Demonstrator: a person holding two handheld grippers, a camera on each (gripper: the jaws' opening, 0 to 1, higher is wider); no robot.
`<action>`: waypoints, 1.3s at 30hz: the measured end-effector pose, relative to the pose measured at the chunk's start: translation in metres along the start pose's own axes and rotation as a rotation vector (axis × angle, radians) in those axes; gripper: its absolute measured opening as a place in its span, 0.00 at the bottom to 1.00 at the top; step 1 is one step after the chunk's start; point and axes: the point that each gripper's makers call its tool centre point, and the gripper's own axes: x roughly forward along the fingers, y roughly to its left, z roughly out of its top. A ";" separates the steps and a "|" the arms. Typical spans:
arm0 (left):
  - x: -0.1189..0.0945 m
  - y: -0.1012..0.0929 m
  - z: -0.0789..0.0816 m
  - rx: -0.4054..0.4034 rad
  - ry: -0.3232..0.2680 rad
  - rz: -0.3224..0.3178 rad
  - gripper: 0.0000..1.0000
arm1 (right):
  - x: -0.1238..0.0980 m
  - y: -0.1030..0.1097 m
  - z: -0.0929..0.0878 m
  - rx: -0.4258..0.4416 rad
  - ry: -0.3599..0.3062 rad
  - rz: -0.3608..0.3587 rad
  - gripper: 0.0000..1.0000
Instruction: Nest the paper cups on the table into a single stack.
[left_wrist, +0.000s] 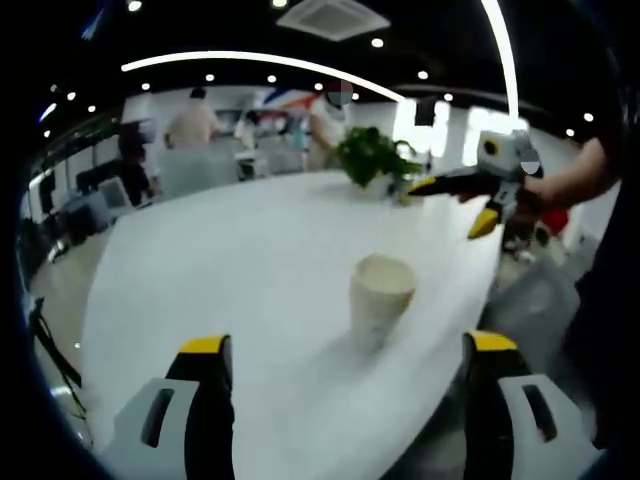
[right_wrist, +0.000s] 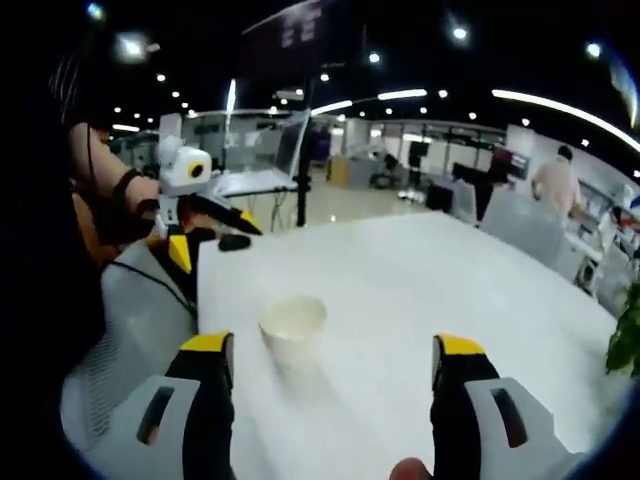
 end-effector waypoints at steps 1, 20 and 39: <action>-0.001 0.001 -0.001 -0.001 0.000 0.002 0.95 | -0.002 0.002 -0.002 -0.010 0.010 0.010 0.79; -0.008 0.011 0.001 -0.017 -0.021 0.027 0.96 | -0.020 0.006 -0.017 0.021 0.071 0.020 1.00; -0.008 0.010 -0.001 -0.018 -0.025 0.029 0.96 | -0.028 0.004 -0.029 0.060 0.082 -0.001 1.00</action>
